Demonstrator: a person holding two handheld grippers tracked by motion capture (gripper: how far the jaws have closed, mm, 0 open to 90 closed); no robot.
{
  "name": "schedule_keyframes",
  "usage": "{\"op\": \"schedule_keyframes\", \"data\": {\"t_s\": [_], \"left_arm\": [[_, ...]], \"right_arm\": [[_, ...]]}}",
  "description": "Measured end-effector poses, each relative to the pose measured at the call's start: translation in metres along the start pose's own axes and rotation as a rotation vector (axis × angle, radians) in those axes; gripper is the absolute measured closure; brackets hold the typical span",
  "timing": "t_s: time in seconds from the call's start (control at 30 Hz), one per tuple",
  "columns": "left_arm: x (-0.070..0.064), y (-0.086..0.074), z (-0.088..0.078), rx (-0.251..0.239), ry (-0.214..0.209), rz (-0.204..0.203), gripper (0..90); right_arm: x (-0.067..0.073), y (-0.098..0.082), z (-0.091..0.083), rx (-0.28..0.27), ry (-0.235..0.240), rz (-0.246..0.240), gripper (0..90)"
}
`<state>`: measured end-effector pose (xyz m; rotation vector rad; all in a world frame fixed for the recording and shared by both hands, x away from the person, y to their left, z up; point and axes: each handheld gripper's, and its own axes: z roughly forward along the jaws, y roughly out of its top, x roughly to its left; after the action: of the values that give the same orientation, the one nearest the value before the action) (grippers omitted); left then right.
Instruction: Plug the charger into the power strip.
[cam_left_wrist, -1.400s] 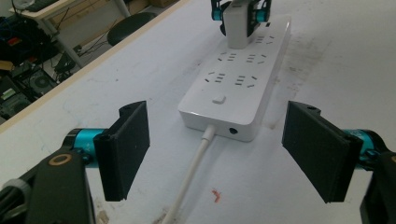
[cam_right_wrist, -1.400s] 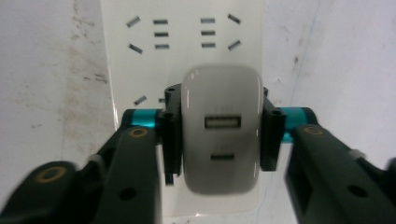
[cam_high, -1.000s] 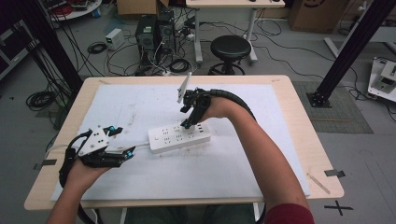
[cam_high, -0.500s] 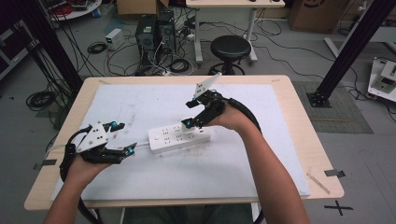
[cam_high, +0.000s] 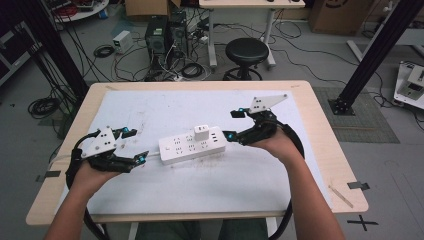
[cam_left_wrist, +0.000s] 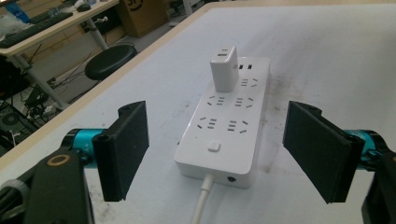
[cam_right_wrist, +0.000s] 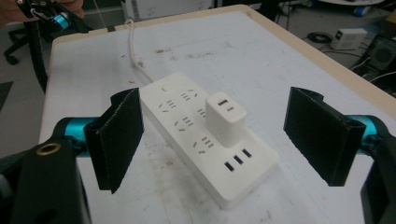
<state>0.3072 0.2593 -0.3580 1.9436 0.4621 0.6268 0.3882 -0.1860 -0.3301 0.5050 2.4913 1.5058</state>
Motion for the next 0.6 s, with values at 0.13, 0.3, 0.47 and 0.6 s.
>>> {"op": "schedule_keyframes", "data": {"t_s": [0.13,0.3,0.47,0.6], "left_arm": [[0.002,0.002,0.002,-0.013,0.001,-0.019,22.2],[0.002,0.003,0.002,-0.016,-0.005,-0.022,22.2],[0.002,0.005,0.001,-0.015,-0.003,-0.026,22.2],[0.003,0.007,0.0,-0.011,0.0,-0.025,22.2]], "right_arm": [[0.0,-0.016,-0.016,0.0,-0.045,0.017,20.4],[0.001,-0.027,-0.027,-0.006,-0.064,0.04,20.4],[0.002,-0.032,-0.032,-0.01,-0.072,0.049,20.4],[0.002,-0.032,-0.032,-0.008,-0.072,0.05,20.4]]}}
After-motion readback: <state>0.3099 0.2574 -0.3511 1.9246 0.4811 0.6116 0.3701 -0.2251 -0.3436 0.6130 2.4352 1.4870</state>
